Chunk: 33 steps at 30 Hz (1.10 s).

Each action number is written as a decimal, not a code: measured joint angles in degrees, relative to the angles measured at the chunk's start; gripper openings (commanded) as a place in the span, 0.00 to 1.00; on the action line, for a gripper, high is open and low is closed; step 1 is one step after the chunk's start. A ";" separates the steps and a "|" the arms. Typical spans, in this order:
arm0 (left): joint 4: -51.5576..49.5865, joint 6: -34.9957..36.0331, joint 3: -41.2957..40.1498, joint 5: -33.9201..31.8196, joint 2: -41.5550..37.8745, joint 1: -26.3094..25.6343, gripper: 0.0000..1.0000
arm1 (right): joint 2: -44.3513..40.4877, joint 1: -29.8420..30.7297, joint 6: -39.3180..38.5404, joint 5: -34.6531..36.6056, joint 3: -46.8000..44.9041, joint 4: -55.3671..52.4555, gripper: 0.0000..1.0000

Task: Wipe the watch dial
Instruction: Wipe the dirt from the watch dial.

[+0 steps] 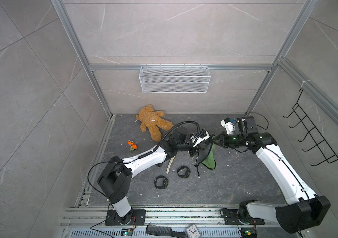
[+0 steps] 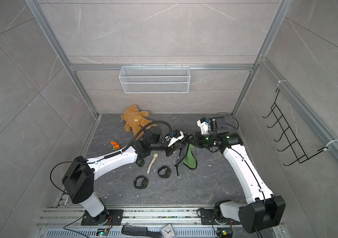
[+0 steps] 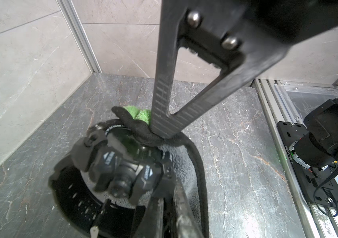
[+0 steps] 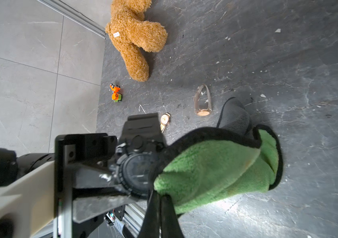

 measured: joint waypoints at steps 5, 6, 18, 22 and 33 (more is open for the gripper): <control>0.42 0.00 -1.01 0.02 -1.09 0.04 0.00 | 0.00 0.00 -0.52 -0.02 0.81 -0.96 0.00; 0.52 -0.02 -1.16 0.04 -1.33 0.04 0.00 | -0.02 0.00 -0.76 -0.02 1.20 -1.51 0.00; 1.79 0.00 -1.38 1.33 -2.29 -0.07 0.00 | -1.90 -0.15 -0.70 -2.89 5.75 -2.91 0.00; 1.81 0.00 -1.38 1.40 -2.29 -0.07 0.00 | -1.99 -0.15 0.44 -4.66 5.79 -1.79 0.00; 1.81 0.00 -1.36 1.68 -2.29 -0.07 0.00 | -1.16 3.65 2.93 -6.12 5.09 2.40 0.00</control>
